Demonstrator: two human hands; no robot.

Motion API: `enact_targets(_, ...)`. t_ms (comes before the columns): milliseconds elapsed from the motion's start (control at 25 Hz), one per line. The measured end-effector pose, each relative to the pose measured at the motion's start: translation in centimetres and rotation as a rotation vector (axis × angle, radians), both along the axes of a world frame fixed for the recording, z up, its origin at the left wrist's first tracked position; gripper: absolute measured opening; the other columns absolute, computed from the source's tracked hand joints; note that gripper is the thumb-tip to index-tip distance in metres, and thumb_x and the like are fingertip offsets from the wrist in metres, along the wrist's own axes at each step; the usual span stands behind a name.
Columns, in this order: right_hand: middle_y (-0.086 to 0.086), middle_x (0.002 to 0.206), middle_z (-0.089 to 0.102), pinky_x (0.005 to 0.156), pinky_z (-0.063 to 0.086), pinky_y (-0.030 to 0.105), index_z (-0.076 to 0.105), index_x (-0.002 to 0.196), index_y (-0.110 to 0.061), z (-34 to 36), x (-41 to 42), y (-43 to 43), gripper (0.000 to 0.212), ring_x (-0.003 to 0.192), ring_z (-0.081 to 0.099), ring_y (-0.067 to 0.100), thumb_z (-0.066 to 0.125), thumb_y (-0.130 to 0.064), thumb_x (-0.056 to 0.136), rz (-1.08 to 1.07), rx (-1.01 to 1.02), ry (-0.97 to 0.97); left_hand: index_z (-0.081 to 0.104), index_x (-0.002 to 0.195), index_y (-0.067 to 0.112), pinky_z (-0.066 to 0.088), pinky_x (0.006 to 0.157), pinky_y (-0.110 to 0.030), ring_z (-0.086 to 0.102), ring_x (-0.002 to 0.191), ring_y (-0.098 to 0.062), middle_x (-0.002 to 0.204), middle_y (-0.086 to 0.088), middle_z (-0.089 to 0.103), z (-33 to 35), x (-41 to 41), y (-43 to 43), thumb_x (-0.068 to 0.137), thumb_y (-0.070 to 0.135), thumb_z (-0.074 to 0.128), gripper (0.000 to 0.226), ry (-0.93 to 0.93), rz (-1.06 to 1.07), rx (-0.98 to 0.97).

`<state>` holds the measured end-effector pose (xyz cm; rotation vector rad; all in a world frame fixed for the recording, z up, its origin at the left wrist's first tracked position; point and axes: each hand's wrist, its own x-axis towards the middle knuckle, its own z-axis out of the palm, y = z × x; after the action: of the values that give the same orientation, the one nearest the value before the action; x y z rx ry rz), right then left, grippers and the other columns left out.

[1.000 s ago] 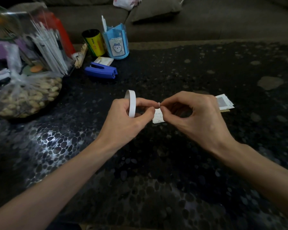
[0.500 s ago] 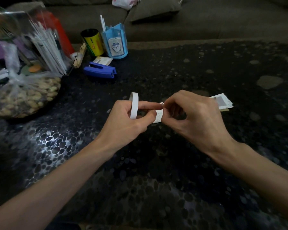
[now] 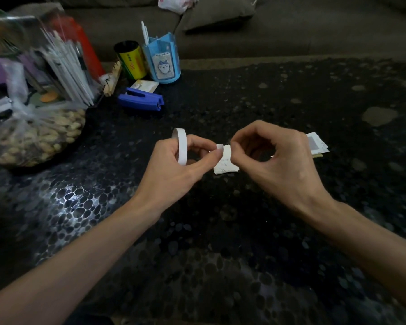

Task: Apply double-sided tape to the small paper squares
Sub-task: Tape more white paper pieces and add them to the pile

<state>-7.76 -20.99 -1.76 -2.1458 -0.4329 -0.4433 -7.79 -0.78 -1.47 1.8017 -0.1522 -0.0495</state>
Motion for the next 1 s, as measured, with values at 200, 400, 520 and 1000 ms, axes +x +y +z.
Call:
enact_targets(200, -0.012, 0.086, 0.071, 0.069, 0.060, 0.028, 0.073, 0.100, -0.019, 0.03, -0.14, 0.42, 0.006, 0.079, 0.071, 0.010, 0.074, -0.021, 0.094, 0.009, 0.024, -0.005, 0.079, 0.096, 0.016, 0.054, 0.065, -0.017, 0.071, 0.075, -0.012, 0.086, -0.006, 0.075, 0.39, -0.25, 0.05, 0.086, 0.023, 0.079, 0.012, 0.015, 0.035, 0.035)
enact_targets(400, -0.011, 0.088, 0.071, 0.068, 0.059, 0.030, 0.073, 0.102, -0.019, 0.00, -0.16, 0.44, 0.009, 0.079, 0.070, 0.009, 0.077, -0.020, 0.094, 0.037, -0.023, -0.028, 0.081, 0.095, 0.020, 0.053, 0.066, -0.015, 0.072, 0.078, -0.009, 0.084, 0.001, 0.076, 0.61, -0.25, 0.32, 0.084, 0.020, 0.081, 0.011, 0.034, 0.052, 0.031)
enact_targets(520, -0.011, 0.088, 0.070, 0.068, 0.058, 0.029, 0.073, 0.102, -0.019, -0.08, -0.14, 0.35, 0.013, 0.080, 0.070, 0.009, 0.081, -0.020, 0.092, 0.055, -0.043, -0.033, 0.081, 0.095, 0.020, 0.054, 0.067, -0.015, 0.073, 0.081, -0.011, 0.087, 0.000, 0.077, 0.71, -0.32, 0.24, 0.084, 0.018, 0.080, 0.012, 0.039, 0.049, 0.016)
enact_targets(1000, -0.009, 0.090, 0.071, 0.070, 0.058, 0.028, 0.077, 0.101, -0.019, -0.37, -0.09, 0.13, 0.009, 0.080, 0.068, 0.007, 0.079, -0.024, 0.093, 0.025, -0.109, -0.048, 0.081, 0.102, 0.021, 0.062, 0.077, -0.043, 0.072, 0.088, -0.037, 0.092, -0.009, 0.078, 0.57, -0.41, 0.00, 0.090, 0.009, 0.074, 0.018, -0.016, -0.003, 0.084)
